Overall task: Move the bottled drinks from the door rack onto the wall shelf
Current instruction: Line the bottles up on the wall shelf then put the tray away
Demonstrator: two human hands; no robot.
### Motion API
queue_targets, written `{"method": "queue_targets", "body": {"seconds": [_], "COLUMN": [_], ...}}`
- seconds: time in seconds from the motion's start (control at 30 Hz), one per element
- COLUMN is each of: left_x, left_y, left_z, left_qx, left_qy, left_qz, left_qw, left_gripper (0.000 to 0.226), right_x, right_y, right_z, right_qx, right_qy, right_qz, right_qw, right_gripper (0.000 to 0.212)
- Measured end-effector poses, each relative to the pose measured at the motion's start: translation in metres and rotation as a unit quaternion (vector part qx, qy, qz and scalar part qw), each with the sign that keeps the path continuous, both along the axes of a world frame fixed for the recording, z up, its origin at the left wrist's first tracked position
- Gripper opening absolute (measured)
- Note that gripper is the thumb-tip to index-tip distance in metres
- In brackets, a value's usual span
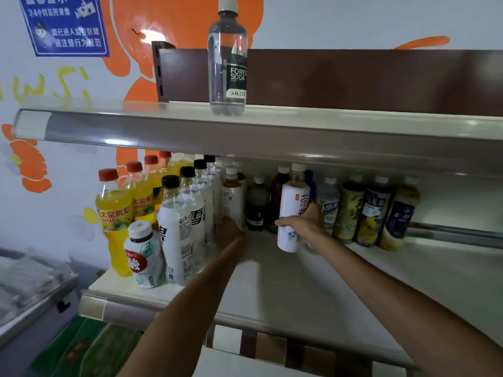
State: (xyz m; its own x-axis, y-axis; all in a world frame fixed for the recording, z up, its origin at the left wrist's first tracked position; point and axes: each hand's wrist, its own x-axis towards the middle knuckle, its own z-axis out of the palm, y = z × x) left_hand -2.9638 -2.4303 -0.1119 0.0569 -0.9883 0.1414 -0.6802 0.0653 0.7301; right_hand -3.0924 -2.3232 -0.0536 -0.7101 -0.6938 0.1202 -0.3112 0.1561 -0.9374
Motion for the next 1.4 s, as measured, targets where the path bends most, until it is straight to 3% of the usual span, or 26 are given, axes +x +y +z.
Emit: {"method": "queue_targets", "body": {"seconds": [0.2, 0.33, 0.5, 0.7, 0.9, 1.07, 1.4], "left_x": [0.018, 0.036, 0.077, 0.121, 0.13, 0.129, 0.134], "left_y": [0.013, 0.048, 0.074, 0.083, 0.076, 0.074, 0.075], "left_z": [0.003, -0.002, 0.013, 0.012, 0.008, 0.007, 0.007], "left_qx": [0.002, -0.022, -0.016, -0.045, -0.034, -0.011, 0.007], "left_qy": [-0.082, -0.159, -0.276, -0.361, -0.389, -0.393, -0.4], "left_qz": [-0.088, -0.151, -0.205, -0.307, -0.371, -0.385, -0.397], "left_qw": [0.993, 0.975, 0.939, 0.879, 0.842, 0.835, 0.826], "left_gripper": [0.04, 0.029, 0.022, 0.029, 0.037, 0.044, 0.046], "right_x": [0.022, 0.053, 0.098, 0.133, 0.138, 0.136, 0.136], "right_y": [-0.003, -0.013, -0.033, -0.057, -0.054, -0.049, -0.074], "right_z": [-0.007, -0.006, -0.002, -0.018, -0.028, -0.051, -0.056], "right_qx": [0.01, 0.037, 0.075, 0.094, 0.133, 0.208, 0.21], "right_qy": [0.013, 0.014, 0.035, 0.063, 0.052, 0.121, 0.156], "right_qz": [0.019, 0.022, 0.025, 0.042, 0.07, 0.045, -0.01], "right_qw": [1.0, 0.999, 0.996, 0.993, 0.987, 0.97, 0.965], "right_gripper": [0.066, 0.073, 0.074, 0.05, 0.085, 0.058, 0.041]}}
